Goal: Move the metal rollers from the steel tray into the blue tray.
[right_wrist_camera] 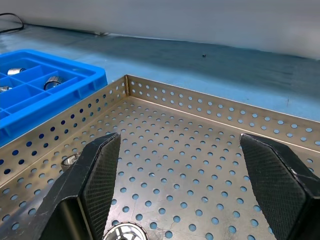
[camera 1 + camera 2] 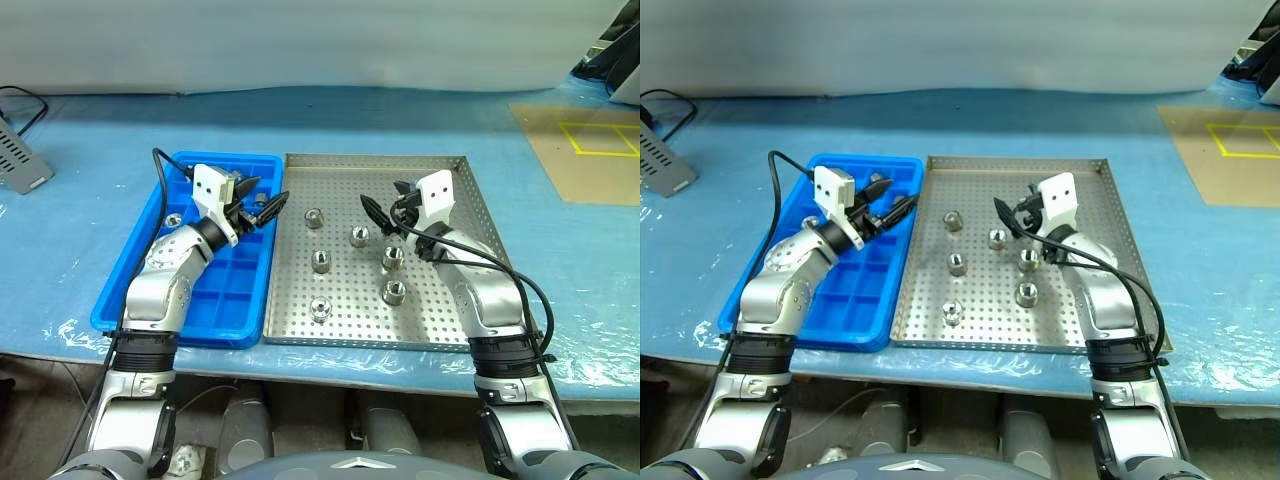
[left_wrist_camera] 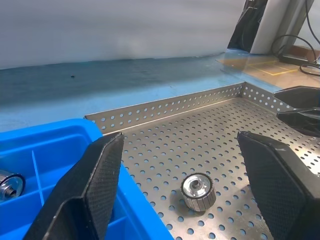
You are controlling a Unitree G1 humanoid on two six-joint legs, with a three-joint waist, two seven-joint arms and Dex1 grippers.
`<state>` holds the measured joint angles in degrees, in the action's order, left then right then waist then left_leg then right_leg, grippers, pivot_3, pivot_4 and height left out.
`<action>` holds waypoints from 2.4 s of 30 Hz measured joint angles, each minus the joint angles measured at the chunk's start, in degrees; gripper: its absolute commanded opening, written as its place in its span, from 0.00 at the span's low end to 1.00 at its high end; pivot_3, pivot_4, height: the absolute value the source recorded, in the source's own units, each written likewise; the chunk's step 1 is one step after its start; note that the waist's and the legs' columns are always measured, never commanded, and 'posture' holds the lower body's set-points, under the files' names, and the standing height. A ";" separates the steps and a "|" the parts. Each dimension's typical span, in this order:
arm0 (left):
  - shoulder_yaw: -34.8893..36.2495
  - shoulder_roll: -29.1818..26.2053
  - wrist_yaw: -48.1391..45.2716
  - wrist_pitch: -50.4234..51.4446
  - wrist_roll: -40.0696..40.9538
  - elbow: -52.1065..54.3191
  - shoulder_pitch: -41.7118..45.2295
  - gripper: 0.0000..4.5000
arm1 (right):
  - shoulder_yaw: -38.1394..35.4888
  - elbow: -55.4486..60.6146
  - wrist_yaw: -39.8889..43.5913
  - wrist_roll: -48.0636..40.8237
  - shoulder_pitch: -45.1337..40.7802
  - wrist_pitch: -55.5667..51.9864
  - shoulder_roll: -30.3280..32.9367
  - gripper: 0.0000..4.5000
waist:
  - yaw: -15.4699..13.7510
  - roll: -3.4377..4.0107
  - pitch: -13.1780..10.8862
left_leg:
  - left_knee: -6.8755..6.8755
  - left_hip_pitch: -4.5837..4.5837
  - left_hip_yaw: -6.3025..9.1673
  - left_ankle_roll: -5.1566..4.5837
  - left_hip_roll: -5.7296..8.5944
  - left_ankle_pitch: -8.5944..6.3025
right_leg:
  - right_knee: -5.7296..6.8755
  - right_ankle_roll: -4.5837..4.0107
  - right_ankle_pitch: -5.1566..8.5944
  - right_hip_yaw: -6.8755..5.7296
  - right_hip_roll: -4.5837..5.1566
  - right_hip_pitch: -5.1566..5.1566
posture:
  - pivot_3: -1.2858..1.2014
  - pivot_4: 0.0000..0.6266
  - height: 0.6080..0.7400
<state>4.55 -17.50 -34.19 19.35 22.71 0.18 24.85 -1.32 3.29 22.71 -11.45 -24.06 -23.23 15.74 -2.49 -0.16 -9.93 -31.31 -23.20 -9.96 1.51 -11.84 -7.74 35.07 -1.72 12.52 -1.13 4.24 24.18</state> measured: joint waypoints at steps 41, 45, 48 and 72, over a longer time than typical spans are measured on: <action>-16.79 0.45 -20.87 -23.38 -23.91 -66.54 45.38 0.85 | -2.42 6.69 -7.91 0.52 7.19 1.17 -1.53 0.88 | 0.40 0.00 0.00 | -0.08 0.00 -0.02 -0.03 0.07 -0.01 | -0.12 0.03 -0.03 0.05 0.05 -0.12 | 0.37 0.24 1.00; -17.65 3.06 -23.68 -24.66 -26.92 -70.56 47.00 0.85 | -2.39 8.73 -9.31 0.96 8.65 1.03 -2.18 0.88 | 0.52 0.00 0.00 | -0.09 0.01 -0.04 -0.14 0.07 -0.07 | -0.18 0.03 -0.03 0.05 0.06 -0.15 | 0.36 0.24 1.00; -17.72 4.28 -25.40 -24.58 -28.18 -72.89 47.00 0.85 | -2.48 9.14 -10.12 1.40 9.44 0.99 -2.17 0.88 | 0.99 0.00 0.00 | -0.09 0.01 -0.04 -0.20 0.06 -0.10 | -0.18 0.03 -0.03 0.05 0.06 -0.14 | 0.35 0.24 1.00; -16.91 6.93 -19.55 -19.79 -35.21 -76.08 44.71 0.85 | -2.40 11.17 -11.96 3.75 12.06 0.14 -1.77 0.88 | 2.23 0.00 0.00 | -0.10 0.08 -0.05 -0.31 0.05 -0.16 | -0.22 0.01 -0.03 0.03 0.06 -0.20 | 0.34 0.24 1.00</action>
<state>-12.36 -10.57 -53.74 -0.44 -12.50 -75.90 69.56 -3.72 14.47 10.75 -7.70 -12.00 -23.09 13.97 -0.26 -0.16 -9.92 -31.41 -23.12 -10.01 1.20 -11.78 -7.91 34.86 -1.71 12.49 -1.10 4.30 23.98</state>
